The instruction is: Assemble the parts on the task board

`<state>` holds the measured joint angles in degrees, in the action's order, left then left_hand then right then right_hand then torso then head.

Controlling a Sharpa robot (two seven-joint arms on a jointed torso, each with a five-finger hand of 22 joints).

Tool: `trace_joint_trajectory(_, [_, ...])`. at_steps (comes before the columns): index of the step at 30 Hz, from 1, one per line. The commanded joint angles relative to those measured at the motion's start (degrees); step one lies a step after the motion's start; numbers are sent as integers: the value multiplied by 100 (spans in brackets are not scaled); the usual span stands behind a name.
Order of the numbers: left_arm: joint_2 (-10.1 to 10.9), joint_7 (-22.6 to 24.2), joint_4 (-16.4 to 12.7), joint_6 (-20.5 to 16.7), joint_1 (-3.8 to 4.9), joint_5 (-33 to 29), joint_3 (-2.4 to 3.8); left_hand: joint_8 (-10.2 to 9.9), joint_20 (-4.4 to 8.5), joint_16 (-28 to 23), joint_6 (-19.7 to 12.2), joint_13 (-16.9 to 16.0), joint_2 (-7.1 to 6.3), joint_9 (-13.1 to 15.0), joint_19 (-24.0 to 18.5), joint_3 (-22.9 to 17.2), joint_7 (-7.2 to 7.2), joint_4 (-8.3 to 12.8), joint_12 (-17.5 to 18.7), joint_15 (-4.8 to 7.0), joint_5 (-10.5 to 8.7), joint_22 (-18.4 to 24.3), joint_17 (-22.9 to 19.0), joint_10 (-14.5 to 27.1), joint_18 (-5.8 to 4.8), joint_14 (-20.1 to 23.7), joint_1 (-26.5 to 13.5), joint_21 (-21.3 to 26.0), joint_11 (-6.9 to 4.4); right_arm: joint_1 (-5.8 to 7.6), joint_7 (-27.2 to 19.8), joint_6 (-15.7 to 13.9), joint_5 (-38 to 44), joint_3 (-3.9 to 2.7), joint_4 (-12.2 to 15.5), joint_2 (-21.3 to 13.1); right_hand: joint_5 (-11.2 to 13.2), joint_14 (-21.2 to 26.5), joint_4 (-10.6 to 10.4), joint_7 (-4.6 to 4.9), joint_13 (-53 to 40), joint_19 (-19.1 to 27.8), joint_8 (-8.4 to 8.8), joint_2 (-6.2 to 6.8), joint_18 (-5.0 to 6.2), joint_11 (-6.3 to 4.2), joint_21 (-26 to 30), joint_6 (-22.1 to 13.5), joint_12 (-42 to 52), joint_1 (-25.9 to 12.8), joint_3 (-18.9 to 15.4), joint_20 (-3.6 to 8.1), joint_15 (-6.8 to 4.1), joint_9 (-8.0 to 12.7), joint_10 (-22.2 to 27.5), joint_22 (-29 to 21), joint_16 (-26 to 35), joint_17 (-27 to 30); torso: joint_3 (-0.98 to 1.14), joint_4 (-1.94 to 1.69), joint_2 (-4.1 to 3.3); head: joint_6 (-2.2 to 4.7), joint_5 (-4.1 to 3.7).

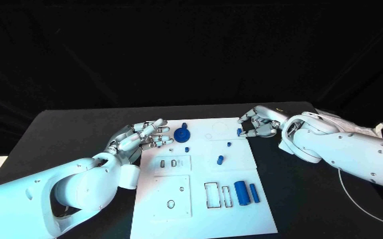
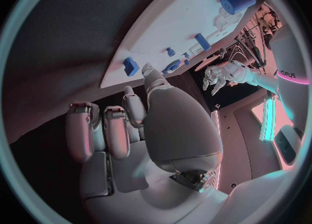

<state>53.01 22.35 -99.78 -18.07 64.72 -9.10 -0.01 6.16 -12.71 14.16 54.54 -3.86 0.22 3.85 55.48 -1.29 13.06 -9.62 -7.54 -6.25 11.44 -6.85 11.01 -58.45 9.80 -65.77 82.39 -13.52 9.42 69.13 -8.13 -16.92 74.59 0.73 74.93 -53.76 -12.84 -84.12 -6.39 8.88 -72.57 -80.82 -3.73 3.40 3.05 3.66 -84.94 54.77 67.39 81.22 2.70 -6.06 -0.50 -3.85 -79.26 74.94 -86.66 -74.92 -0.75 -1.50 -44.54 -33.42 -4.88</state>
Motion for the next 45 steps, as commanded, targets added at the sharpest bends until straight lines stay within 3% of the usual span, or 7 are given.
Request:
trace_joint_trajectory(1, [-15, 33, -4, 122, 3, 33, 3, -15, -4, 35, -5, 6, 24, -10, 37, 9, 8, 37, -15, -14, -36, 6, 9, 26, 60, 30, 52, 29, 32, -32, -79, 122, 46, 0, -92, 72, 5, -420, 38, 1, 124, 33, -7, -28, -2, 5, 36, 9, -2, 62, 3, 5, 13, -3, 35, 199, 25, -731, 1, -6, 5, -10, 8])
trace_joint_trajectory(13, [-22, 43, 8, 114, 2, 35, 3, -15, -4, 35, -5, 6, 24, -10, 37, 9, 8, 37, -15, -14, -36, 6, 9, 26, 60, 30, 52, 29, 32, -116, -97, 187, 16, 0, -278, 228, -18, -428, 53, -27, 84, 19, -66, -154, -5, -21, 32, 195, 44, 123, 62, 14, -5, -26, 3, 217, 14, -763, 0, -5, 5, -29, 16])
trace_joint_trajectory(22, [-21, 36, 11, 116, 2, 35, 3, -15, -4, 35, -5, 6, 24, -10, 37, 9, 8, 37, -15, -14, -36, 6, 9, 26, 60, 30, 52, 29, 32, -130, -75, 216, 44, -1, -348, 254, 274, -434, 112, -93, 62, 9, -114, -309, -7, -78, 29, 473, 62, 228, 235, 57, -54, -35, -12, 229, 7, -785, 5, -5, 3, -39, 28])
trace_joint_trajectory(33, [-21, 22, 16, 132, 1, 35, 3, -14, -4, 38, -5, 7, 30, -9, 39, -1, 6, 55, -17, -13, -35, 10, 18, 29, 61, 38, 63, 36, 31, -131, -49, 265, 68, -3, -354, 282, 316, -440, 133, -110, 41, -10, -116, -332, -13, -93, 19, 538, 85, 242, 287, 69, -66, -32, -27, 254, -4, -813, 8, -8, 4, -55, 30])
trace_joint_trajectory(45, [-22, 16, 12, 139, 1, 36, 3, -14, -4, 38, -5, 7, 30, -9, 39, -1, 6, 55, -17, -13, -35, 10, 18, 29, 61, 38, 63, 36, 31, -130, 173, 147, 173, -5, -338, 298, 394, -466, 133, -197, -95, -79, -184, -382, -33, -158, -21, 806, 249, 167, 371, 109, -116, -51, -130, 345, -56, -921, 7, -2, 6, -99, 13])
